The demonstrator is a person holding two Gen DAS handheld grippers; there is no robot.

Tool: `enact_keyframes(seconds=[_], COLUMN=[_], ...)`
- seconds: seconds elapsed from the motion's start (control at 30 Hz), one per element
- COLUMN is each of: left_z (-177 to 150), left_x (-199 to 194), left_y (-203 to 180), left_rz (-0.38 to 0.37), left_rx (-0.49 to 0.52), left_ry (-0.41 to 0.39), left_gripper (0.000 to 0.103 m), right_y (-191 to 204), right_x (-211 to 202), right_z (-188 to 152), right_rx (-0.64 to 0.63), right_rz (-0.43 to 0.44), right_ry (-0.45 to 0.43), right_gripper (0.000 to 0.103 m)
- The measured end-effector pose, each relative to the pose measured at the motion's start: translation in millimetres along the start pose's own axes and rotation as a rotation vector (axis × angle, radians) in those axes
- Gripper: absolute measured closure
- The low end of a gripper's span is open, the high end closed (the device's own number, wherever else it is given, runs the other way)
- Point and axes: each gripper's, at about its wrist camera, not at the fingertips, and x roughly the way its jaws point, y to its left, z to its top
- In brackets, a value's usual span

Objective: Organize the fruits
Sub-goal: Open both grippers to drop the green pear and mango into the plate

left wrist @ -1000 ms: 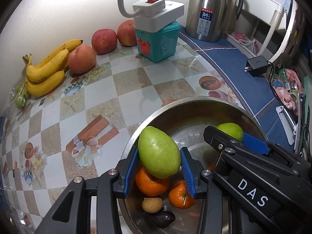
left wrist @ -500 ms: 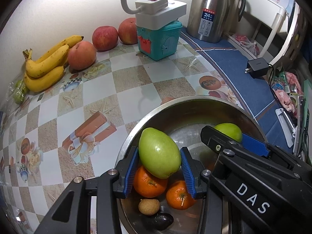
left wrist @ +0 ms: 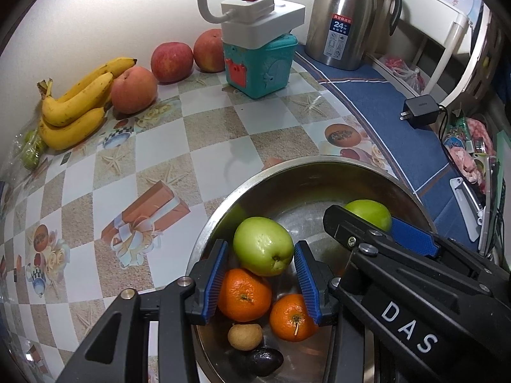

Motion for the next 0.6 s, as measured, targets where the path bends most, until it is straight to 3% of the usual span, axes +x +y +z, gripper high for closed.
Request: enact_keyframes(seconds=[0.6], left_z=[1.3], left_x=[-15.9], left_y=[8.3], left_rz=[-0.024], left_rx=[-0.048], left_ry=[-0.013], left_gripper=[0.053], right_y=[2.5], right_x=[-13.6], right_z=[1.1], right_rx=[-0.016], right_rz=[0.008], right_ry=[-0.014], right_gripper=[0.043])
